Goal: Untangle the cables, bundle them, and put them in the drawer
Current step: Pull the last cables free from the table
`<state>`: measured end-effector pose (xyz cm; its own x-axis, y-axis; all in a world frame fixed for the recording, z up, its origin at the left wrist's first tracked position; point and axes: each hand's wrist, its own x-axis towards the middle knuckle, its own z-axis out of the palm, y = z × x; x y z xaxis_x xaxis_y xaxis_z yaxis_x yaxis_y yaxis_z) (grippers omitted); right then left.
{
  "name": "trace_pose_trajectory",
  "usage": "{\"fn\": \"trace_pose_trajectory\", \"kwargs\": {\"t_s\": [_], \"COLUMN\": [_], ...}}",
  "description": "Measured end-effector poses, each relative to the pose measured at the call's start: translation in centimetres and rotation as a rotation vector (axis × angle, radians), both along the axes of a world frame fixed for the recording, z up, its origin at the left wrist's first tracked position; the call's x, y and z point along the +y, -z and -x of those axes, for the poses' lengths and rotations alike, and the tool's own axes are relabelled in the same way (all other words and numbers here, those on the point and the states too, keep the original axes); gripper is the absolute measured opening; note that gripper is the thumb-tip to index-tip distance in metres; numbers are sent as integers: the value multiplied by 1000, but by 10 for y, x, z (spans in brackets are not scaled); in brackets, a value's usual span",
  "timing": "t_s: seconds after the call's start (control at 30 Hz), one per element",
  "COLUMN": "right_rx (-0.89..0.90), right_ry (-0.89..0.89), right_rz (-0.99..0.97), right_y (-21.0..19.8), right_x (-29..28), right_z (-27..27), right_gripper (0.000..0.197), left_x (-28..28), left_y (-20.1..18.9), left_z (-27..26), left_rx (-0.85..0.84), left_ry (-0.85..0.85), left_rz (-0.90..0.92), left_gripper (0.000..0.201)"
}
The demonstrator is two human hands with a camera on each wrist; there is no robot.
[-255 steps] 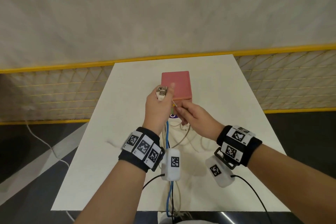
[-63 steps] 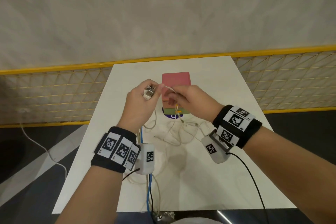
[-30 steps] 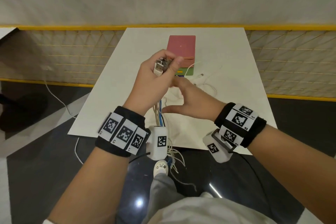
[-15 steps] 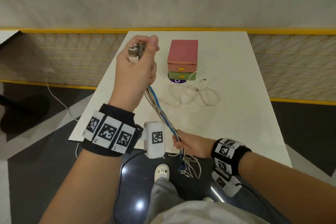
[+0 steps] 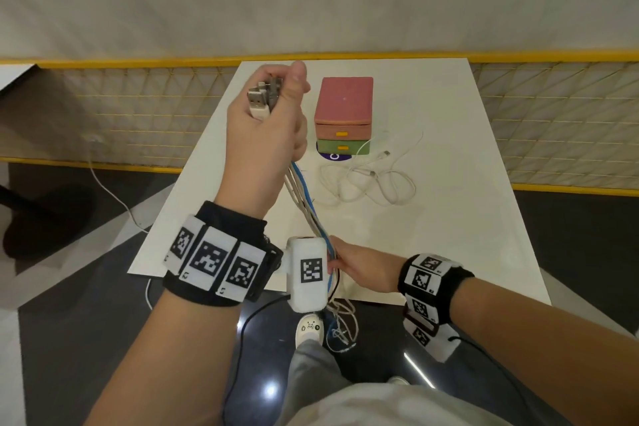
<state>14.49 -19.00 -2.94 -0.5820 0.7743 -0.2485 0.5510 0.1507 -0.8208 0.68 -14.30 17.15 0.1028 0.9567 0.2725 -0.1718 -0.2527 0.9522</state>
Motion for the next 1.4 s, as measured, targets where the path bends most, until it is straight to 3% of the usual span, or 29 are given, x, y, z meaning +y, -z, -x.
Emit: {"fn": "trace_pose_trajectory", "kwargs": {"t_s": [0.07, 0.13, 0.2, 0.33, 0.43, 0.5, 0.6, 0.7, 0.8, 0.87, 0.97, 1.07, 1.27, 1.4], "right_rx": [-133, -281, -326, -349, -321, -262, -133, -164, -318, -511, -697, -567, 137, 352], "right_ry": [-76, -187, -175, 176, 418, 460, 404, 372, 369, 301, 217, 343, 691, 668], "right_rz": [16, 17, 9, -149, -188, -245, -399, -455, -355, -264, -170, -120, -151, -278], "right_y": [5, 4, 3, 2, -1, -3, -4, 0, 6, 11, 17, 20, -21, -69], "right_x": [5, 15, 29, 63, 84, 95, 110, 132, 155, 168, 179, 186, 189, 176], "right_z": [-11, -22, -33, -51, -59, -55, -33, -3, 28, 41, 49, 46, 34, 27], "right_gripper": [22, 42, 50, 20, 16, 14, 9, 13, 23, 33, 30, 22, 6, 7], "left_x": [4, 9, 17, 32, 45, 56, 73, 89, 103, 110, 120, 130, 151, 158], "left_y": [4, 10, 19, 36, 44, 50, 59, 67, 73, 77, 80, 82, 85, 86], "left_z": [2, 3, 6, 14, 19, 23, 28, 29, 25, 21, 18, 20, 22, 14], "left_rx": [16, 50, 72, 102, 126, 136, 141, 145, 156, 161, 152, 157, 155, 271], "left_ry": [-6, 6, 7, -17, -38, -56, -67, -68, -63, -50, -35, -48, -179, -81], "left_rz": [17, 46, 84, 159, 230, 271, 322, 368, 397, 399, 399, 397, 439, 423], "left_gripper": [22, 22, 24, 31, 33, 35, 36, 36, 37, 37, 37, 36, 21, 28]}}
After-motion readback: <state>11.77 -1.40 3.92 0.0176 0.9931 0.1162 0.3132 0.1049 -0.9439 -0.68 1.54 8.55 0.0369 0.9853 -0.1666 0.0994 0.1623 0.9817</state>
